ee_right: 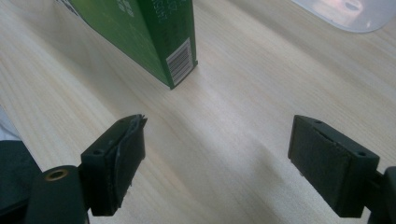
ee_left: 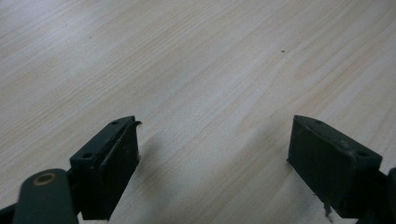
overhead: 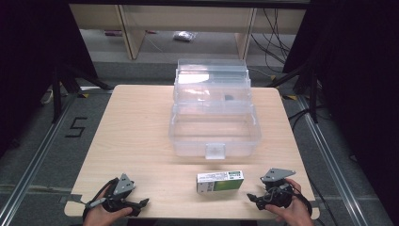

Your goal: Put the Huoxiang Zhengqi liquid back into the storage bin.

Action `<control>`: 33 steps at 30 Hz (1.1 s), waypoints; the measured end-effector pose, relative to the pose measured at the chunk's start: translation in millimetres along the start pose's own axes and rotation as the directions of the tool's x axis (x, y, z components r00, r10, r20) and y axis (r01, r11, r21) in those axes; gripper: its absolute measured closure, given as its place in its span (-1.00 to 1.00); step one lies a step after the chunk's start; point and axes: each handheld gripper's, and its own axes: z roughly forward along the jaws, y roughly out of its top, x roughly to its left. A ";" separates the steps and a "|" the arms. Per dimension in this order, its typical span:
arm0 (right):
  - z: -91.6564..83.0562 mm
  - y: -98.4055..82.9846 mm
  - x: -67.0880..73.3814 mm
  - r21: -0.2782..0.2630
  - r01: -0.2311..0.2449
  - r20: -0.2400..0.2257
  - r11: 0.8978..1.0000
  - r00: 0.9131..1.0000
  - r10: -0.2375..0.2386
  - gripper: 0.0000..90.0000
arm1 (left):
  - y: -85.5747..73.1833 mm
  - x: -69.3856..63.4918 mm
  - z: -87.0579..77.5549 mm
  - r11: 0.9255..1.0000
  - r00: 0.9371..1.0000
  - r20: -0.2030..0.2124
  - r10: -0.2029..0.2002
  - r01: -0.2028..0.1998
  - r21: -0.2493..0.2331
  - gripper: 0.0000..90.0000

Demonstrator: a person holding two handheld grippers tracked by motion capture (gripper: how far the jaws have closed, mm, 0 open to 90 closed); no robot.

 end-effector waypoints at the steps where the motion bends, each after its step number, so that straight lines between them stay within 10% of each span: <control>1: 0.9 -0.3 0.8 -0.015 -0.006 0.007 1.000 1.000 0.006 -0.56 | -0.1 0.0 0.1 1.000 1.000 0.000 -0.001 0.001 0.000 -0.65; 33: -29.9 60.8 19.7 0.055 0.161 -0.043 0.985 0.986 -0.158 -0.62 | -0.2 0.5 0.4 1.000 1.000 0.002 -0.005 0.005 0.001 -0.65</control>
